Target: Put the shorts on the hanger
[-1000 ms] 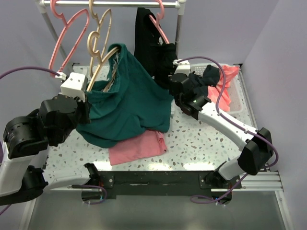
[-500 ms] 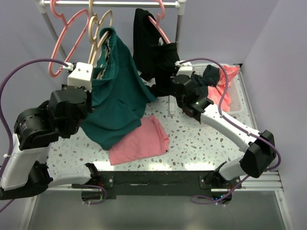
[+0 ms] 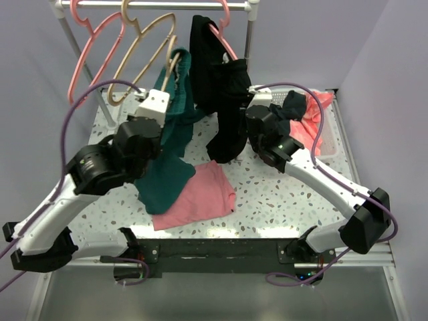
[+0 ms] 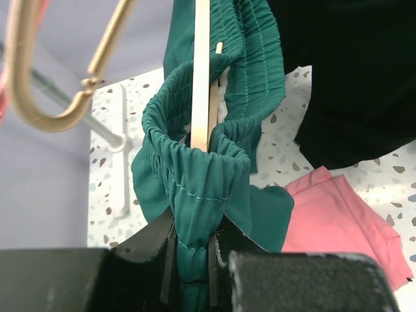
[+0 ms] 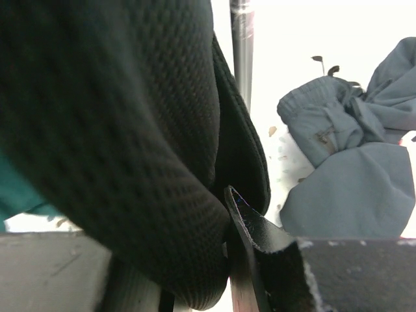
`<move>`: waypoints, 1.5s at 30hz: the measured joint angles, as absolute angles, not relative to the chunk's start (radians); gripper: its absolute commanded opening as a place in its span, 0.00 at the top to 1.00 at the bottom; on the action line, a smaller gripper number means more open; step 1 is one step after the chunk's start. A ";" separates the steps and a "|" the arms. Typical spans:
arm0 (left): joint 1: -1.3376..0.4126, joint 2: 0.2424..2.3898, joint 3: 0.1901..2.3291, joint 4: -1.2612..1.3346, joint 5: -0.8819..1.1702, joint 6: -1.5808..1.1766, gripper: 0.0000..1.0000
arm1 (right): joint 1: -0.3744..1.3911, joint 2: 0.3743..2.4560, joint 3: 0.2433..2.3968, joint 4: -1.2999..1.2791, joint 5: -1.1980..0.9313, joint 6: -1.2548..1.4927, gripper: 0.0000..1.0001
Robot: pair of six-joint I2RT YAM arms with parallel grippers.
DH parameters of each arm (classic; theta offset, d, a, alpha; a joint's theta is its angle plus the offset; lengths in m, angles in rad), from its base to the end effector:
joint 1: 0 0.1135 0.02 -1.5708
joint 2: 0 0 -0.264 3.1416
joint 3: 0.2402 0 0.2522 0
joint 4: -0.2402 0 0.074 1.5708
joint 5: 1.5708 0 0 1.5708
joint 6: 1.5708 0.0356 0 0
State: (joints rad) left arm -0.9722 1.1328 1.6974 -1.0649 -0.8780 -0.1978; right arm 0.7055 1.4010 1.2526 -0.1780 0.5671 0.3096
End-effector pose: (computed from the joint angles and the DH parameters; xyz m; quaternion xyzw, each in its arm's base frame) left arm 0.1172 -0.1231 0.4879 0.0933 0.8028 0.0498 0.5868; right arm 0.2599 0.1962 0.3635 0.0065 0.7970 0.0733 0.5995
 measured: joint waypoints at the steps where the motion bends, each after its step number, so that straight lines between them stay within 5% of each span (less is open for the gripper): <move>1: -0.953 1.147 1.678 -1.037 -0.852 -0.192 1.00 | 0.706 1.399 1.253 -0.181 0.558 0.315 0.75; 8: -0.737 1.214 1.605 -0.879 -0.630 -0.171 1.00 | 0.706 1.373 1.241 -0.205 0.527 0.333 0.75; 35: -0.490 1.508 1.985 -0.764 -0.346 -0.110 1.00 | 0.706 1.334 1.239 -0.245 0.475 0.345 0.74; 45: -0.462 1.547 1.950 -0.726 -0.257 -0.111 1.00 | 0.706 1.280 1.235 -0.273 0.429 0.371 0.71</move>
State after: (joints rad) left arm -0.4618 1.5467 1.9495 -0.7258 -0.2565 -0.1112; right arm 0.7055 1.2800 1.2346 -0.2729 0.4294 0.3710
